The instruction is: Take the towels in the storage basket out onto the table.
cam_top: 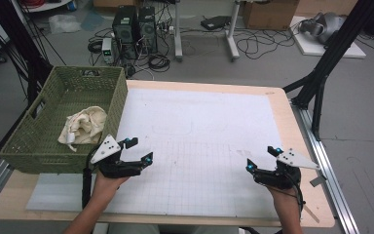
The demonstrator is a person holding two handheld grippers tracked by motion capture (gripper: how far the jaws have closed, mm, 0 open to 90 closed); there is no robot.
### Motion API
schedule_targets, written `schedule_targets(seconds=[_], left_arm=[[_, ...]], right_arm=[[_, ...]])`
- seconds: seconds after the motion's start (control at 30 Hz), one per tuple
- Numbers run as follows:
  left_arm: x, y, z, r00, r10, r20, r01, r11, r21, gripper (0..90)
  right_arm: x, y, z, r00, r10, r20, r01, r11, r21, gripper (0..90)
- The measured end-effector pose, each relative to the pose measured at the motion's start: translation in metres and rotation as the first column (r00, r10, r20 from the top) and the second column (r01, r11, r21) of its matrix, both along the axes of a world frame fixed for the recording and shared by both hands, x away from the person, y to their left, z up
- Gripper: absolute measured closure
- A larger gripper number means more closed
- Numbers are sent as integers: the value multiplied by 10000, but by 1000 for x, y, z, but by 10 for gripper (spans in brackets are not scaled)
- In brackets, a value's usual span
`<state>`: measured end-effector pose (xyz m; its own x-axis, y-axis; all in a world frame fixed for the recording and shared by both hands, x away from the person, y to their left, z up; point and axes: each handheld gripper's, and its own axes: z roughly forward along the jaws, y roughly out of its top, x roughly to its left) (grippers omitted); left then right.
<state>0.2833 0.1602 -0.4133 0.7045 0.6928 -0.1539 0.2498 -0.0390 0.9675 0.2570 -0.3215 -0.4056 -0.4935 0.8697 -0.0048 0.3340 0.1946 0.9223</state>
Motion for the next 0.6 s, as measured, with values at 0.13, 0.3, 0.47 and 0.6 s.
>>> schedule_targets(seconds=[0.13, 0.3, 0.47, 0.6], left_arm=[[0, 1, 0, 10000, 56, -36, -56, 10000, -71, 192], [1, 0, -1, 10000, 60, -61, -60, 10000, 1, 192], [1, -1, -2, 9998, -185, -105, 186, 9998, 88, 192], [-1, -1, -1, 9998, -176, -87, 176, 9998, -38, 192]], right_arm=[[2, 0, -3, 10000, 10, -79, -10, 10000, -73, 109], [3, -1, -4, 10000, 25, -80, -25, 10000, -7, 109], [3, -3, -6, 9999, -15, -124, 16, 10000, 32, 109], [2, -1, -5, 9998, 28, -214, -29, 10000, -54, 109]])
